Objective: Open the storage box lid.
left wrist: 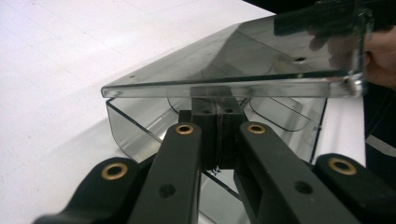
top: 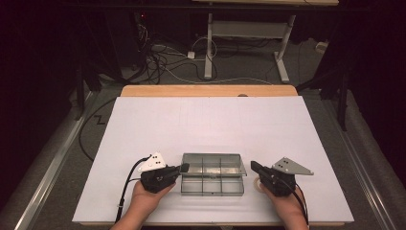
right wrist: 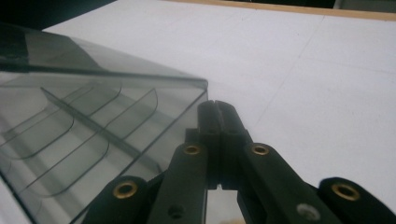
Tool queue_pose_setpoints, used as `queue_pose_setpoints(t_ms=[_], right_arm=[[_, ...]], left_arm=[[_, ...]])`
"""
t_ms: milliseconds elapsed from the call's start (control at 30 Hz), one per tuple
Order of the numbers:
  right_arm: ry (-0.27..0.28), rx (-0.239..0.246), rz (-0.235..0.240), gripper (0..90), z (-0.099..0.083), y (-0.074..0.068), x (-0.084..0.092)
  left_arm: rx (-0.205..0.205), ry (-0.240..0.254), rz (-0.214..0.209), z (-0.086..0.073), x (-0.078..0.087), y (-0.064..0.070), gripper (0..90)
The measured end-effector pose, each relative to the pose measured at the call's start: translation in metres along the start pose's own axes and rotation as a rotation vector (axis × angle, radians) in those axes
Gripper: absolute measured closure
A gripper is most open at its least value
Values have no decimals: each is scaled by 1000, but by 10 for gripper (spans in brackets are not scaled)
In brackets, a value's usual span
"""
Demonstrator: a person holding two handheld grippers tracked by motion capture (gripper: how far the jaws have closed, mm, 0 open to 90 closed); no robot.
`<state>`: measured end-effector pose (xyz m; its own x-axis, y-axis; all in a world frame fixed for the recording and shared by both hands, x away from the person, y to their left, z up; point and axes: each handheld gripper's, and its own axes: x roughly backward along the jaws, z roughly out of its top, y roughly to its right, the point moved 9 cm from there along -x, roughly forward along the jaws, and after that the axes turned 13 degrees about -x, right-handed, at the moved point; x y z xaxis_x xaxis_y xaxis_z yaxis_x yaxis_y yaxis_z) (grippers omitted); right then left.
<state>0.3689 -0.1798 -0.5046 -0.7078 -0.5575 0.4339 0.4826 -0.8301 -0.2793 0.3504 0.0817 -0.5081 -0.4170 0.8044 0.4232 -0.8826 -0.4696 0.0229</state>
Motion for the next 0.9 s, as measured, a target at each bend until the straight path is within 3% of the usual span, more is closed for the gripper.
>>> queue_pose_setpoints(t_ms=[100, 467, 900], right_arm=[[6, 22, 4, 900, 6, 1, -6], [11, 28, 11, 900, 18, 10, -29], [31, 39, 9, 900, 35, 3, -49]], left_arm=[[5, 2, 6, 1, -1, -3, 878], [2, 8, 20, 5, 0, -12, 879], [-1, 11, 22, 13, -7, -17, 879]])
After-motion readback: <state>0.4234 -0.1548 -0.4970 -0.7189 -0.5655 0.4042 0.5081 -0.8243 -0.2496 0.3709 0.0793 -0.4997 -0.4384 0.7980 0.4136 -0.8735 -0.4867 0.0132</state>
